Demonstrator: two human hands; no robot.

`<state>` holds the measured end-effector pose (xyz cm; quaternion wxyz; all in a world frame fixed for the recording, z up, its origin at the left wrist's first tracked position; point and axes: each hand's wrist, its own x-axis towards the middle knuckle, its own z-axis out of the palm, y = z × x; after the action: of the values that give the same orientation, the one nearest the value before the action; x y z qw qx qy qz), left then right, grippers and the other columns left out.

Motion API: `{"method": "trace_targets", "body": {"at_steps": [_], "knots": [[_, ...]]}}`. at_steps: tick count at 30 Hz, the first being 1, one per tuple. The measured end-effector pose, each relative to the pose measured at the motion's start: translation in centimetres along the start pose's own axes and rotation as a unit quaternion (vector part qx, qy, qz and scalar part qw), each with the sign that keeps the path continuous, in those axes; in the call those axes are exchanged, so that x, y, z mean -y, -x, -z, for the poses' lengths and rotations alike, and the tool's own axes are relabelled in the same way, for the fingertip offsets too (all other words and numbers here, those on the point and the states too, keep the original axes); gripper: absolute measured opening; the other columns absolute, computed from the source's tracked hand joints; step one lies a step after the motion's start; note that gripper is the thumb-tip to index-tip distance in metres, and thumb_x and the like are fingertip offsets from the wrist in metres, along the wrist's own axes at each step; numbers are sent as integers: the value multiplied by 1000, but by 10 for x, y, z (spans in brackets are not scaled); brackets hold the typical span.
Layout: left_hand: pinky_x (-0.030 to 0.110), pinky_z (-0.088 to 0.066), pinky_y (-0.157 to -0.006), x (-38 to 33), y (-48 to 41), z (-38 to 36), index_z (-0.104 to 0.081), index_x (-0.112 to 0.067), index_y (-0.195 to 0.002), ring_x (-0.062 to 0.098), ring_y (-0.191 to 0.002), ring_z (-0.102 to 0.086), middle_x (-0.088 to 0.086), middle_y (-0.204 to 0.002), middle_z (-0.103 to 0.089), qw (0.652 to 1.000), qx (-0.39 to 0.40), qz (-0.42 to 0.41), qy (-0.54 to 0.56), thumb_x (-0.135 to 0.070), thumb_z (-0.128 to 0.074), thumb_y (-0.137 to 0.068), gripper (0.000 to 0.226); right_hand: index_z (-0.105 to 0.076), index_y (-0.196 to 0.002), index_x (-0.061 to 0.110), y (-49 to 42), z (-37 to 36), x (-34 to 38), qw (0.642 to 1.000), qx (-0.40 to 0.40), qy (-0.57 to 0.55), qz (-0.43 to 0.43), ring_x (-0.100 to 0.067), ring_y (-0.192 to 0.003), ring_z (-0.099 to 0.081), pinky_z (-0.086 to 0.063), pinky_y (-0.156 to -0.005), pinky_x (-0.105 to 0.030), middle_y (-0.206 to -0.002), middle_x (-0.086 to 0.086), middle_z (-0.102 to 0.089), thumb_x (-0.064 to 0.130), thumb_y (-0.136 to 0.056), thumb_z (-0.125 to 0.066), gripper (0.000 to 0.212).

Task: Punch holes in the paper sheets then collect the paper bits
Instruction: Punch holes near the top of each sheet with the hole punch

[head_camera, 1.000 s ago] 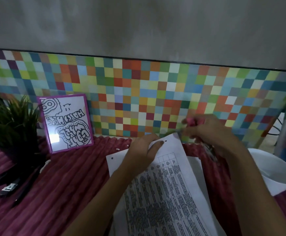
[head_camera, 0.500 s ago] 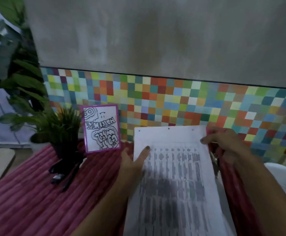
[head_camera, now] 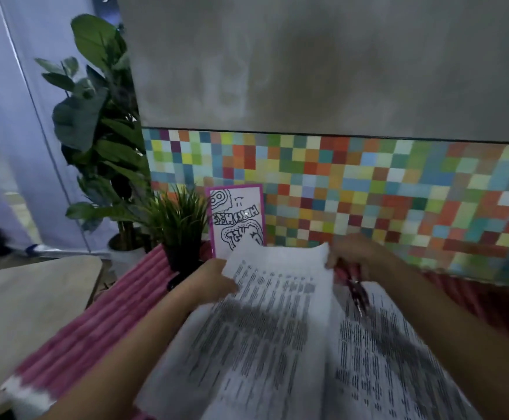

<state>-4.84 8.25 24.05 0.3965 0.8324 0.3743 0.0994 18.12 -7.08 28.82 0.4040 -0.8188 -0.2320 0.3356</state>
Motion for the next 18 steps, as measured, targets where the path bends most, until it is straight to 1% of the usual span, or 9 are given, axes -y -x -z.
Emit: {"method": "trace_targets", "body": {"at_steps": [2,4,6,9,11,12,14,16,18], "knots": [[26,-49,-75,5,1,-5,-66,-7,-108,20,-84,-62,8,-98,-68,995,-13,-8,-97,-7,-61,-81,27,-57,-74,-6,-8,-22,2,997,2,74,2,-29,-55,-60,-52,-51,-35,-67,-20,-62,-12,-77,-63,10],[31,-52,-80,9,-1,-9,-61,-6,-114,25,-93,-63,11,-108,-67,986,-39,2,-160,-9,-63,-79,35,-64,-86,-8,-14,-37,2,988,3,153,29,-26,-65,-61,-53,-62,-34,-80,-18,-67,-6,-79,-63,7],[32,-51,-85,13,-6,-12,-53,-8,-125,28,-102,-62,13,-115,-65,980,-60,8,-191,-12,-65,-78,48,-64,-110,-5,-20,-47,2,975,6,221,37,-19,-74,-60,-50,-68,-28,-95,-12,-68,4,-83,-64,29],[36,-51,-85,17,-12,-16,-49,-11,-130,30,-102,-63,11,-114,-66,971,-75,0,-227,-14,-64,-77,55,-63,-124,8,-23,-54,3,949,-10,310,54,-22,-115,-58,-42,-93,-28,-130,-5,-61,26,-87,-64,40],[38,-52,-83,17,-13,-16,-57,-7,-118,31,-99,-64,12,-108,-67,966,-76,3,-248,-13,-63,-78,41,-65,-121,8,-25,-59,-3,957,-5,289,33,-24,-109,-62,-47,-89,-29,-122,-7,-65,23,-87,-65,36],[37,-52,-82,17,-13,-15,-61,-5,-111,31,-98,-64,12,-105,-68,964,-70,9,-258,-13,-64,-79,32,-66,-114,6,-26,-63,-7,966,-2,260,20,-22,-92,-67,-54,-76,-25,-109,-7,-67,17,-87,-64,29],[36,-54,-79,16,-13,-15,-64,-3,-94,29,-92,-66,10,-93,-68,958,-57,20,-279,-14,-66,-79,18,-66,-100,2,-27,-67,-13,959,-28,280,27,-19,-61,-59,-48,-48,-22,-87,-10,-65,7,-84,-63,17],[34,-56,-73,18,-16,-15,-57,-8,-71,27,-86,-66,5,-79,-62,949,-47,27,-309,-15,-66,-79,15,-65,-85,-1,-31,-70,-13,939,-38,342,10,-24,-62,-61,-49,-49,-28,-81,-15,-65,4,-77,-70,10],[31,-49,-65,19,-20,-17,-42,-13,-58,25,-80,-61,3,-71,-51,936,-35,35,-348,-16,-63,-79,29,-67,-88,-4,-30,-70,-8,932,-27,362,-8,-30,-82,-68,-57,-67,-37,-93,-19,-66,7,-74,-76,19]]}}
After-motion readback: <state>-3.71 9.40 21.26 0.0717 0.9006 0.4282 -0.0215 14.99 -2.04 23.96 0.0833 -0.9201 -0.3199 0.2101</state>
